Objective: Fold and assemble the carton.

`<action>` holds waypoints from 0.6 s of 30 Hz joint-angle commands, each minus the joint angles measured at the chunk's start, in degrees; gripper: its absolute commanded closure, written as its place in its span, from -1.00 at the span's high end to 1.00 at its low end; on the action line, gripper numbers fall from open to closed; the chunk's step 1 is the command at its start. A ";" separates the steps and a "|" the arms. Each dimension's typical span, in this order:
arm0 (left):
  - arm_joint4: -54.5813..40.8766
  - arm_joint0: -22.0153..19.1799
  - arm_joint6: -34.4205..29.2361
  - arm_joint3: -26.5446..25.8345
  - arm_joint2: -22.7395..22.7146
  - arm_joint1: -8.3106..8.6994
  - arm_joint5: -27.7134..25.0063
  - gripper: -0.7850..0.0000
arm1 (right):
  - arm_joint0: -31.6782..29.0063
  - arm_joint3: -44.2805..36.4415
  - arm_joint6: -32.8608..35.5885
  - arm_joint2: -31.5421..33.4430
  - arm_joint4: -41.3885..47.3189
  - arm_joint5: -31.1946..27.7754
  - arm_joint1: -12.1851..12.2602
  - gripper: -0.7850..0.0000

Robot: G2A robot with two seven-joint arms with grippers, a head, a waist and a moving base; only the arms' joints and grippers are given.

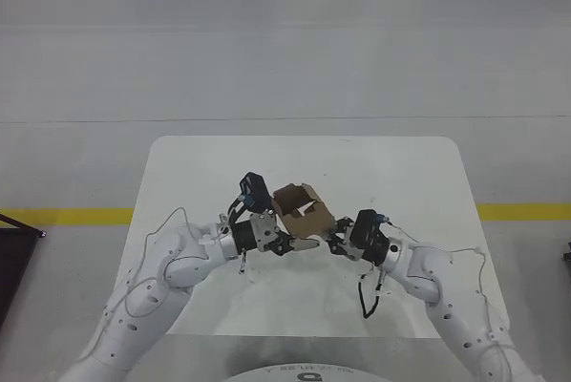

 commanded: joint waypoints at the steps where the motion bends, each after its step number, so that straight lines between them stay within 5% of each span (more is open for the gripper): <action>1: -0.19 -0.34 -0.22 0.25 0.35 -0.02 -0.08 1.00 | 0.12 0.06 0.13 -0.13 -0.14 0.16 -0.02 -1.00; 18: -0.04 -0.30 3.45 2.42 -3.35 0.58 1.60 1.00 | 0.13 1.15 -1.21 0.88 -0.24 1.85 0.04 -1.00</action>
